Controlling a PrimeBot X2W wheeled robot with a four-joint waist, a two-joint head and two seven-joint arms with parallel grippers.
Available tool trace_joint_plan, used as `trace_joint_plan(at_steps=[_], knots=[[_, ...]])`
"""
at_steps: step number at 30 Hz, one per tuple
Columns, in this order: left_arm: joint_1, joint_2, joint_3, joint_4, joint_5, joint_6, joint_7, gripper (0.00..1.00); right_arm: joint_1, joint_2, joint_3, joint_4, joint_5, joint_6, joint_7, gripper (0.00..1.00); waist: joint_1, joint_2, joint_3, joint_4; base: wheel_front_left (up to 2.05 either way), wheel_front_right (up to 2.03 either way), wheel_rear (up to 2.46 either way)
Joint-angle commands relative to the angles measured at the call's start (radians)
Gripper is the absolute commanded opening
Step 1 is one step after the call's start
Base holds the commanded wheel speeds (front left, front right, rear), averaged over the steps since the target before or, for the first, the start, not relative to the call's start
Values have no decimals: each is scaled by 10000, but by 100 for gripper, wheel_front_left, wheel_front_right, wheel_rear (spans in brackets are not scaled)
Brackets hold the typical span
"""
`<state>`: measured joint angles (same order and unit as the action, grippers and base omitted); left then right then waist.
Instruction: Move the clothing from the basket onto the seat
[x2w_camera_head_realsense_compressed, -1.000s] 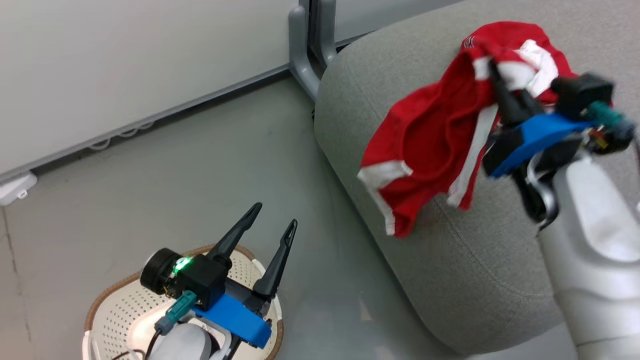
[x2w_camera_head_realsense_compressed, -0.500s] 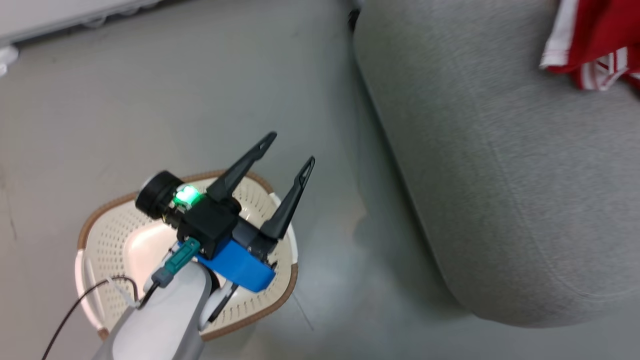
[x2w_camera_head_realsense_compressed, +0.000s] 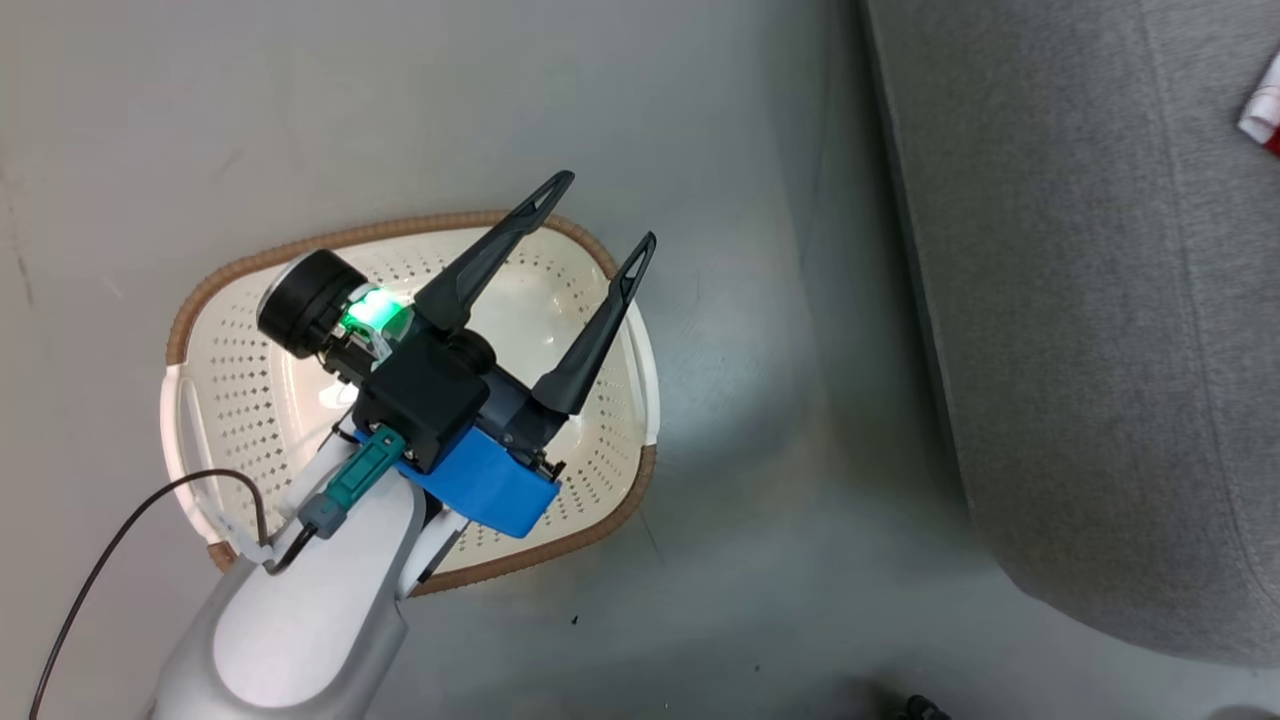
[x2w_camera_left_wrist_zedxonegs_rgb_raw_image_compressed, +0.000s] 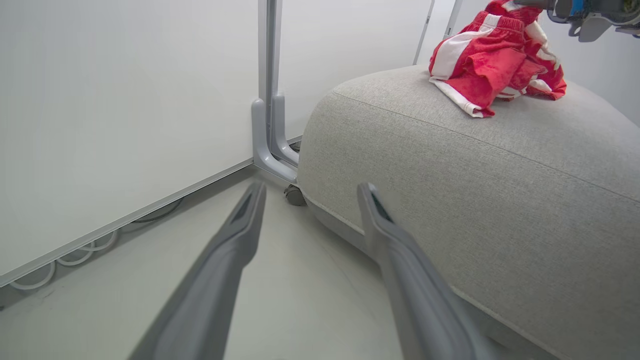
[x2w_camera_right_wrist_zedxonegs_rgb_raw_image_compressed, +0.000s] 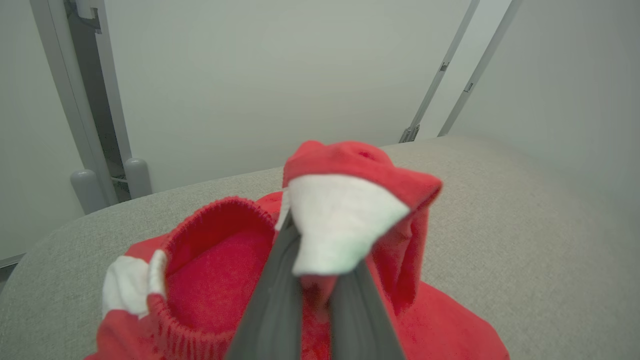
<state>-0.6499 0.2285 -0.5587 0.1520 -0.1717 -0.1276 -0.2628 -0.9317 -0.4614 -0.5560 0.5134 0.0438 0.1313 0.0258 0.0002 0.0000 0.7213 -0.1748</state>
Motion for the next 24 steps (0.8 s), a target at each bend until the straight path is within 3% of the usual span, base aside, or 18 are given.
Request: trace_joint_plan(at_steps=[1,4,6,7,9,10,16,24], knots=[[-160,55,-4,-12,55,-43,-31,100,99,32,-63,126,-95,-11,-122,0,-2,0,97,79,0,0,0],[-186,47,28,53,48,-43,-31,100,104,162,-139,542,-268,-11,-385,0,-2,0,42,58,0,0,0],[-114,24,43,113,14,-43,-31,100,96,233,-134,769,-393,-11,-521,20,-2,0,-67,41,0,0,0],[-68,1,54,140,-10,-43,-30,100,76,271,-123,848,-469,-11,-547,20,-2,0,-134,40,0,0,0],[37,-65,133,158,-78,-43,-31,100,49,305,-82,963,-630,-11,-576,58,-2,0,-293,45,0,0,0],[110,-78,171,197,-97,-43,-30,100,60,335,-45,1003,-717,-11,-622,99,-2,0,-416,44,0,0,0],[606,-303,392,428,-264,-43,-31,100,450,622,305,1169,-1135,-11,-690,100,-2,0,-1475,60,0,0,0],[2296,-783,1280,768,-604,-44,-30,100,2196,799,1541,808,-939,-11,-865,100,-2,0,-3705,364,0,0,0]])
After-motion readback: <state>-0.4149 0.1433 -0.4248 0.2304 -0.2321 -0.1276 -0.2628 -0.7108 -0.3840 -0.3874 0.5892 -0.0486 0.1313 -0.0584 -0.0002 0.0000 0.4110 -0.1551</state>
